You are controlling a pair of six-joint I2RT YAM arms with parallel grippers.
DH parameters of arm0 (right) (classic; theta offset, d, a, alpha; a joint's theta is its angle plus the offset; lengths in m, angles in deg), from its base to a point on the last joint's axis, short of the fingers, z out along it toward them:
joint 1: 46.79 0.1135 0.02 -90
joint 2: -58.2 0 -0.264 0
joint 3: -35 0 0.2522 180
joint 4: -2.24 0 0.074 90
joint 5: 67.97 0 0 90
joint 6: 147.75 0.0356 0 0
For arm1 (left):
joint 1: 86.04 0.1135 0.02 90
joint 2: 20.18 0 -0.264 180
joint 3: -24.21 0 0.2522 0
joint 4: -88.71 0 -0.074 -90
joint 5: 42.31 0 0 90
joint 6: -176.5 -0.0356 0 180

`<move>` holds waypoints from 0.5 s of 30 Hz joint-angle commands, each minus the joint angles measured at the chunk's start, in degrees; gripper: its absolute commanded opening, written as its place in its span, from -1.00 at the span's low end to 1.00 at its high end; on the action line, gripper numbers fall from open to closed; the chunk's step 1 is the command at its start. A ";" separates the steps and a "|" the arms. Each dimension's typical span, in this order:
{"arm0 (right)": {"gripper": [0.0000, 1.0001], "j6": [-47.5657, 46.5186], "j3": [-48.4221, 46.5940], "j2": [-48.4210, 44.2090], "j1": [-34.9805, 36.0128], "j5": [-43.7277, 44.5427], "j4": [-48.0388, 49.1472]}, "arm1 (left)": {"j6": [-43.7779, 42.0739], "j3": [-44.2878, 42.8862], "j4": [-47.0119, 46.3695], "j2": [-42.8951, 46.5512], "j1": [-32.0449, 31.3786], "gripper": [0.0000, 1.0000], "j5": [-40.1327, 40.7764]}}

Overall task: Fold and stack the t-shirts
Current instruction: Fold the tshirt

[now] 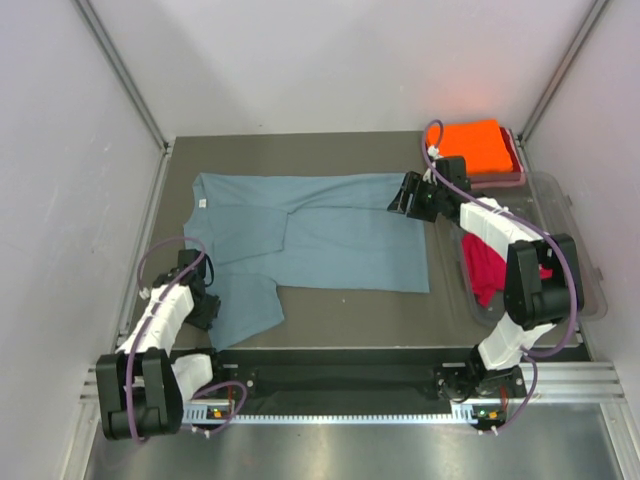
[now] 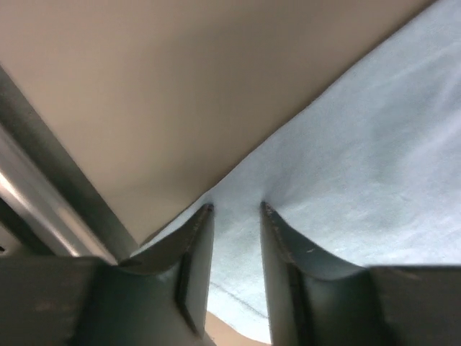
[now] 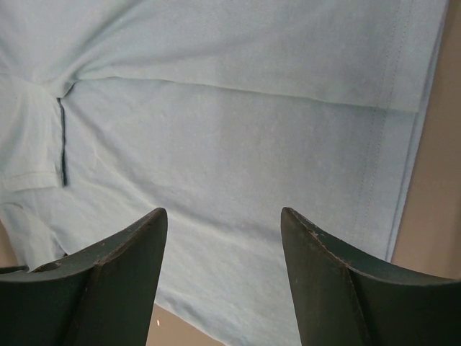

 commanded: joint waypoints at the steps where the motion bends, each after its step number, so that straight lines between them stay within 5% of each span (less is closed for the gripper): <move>1: 0.29 -0.16 -1.43 -1.85 0.36 1.84 1.53 | 1.61 3.50 -3.69 0.23 -0.20 -0.36 0.29; 8: 0.31 -2.26 -0.46 -4.14 0.28 4.74 0.30 | -0.33 4.56 -6.41 2.78 -0.20 -1.00 -2.17; 15: 0.33 -3.24 -1.34 -7.65 0.45 6.87 -2.69 | -1.20 1.93 -6.94 4.45 -0.29 -1.00 -2.87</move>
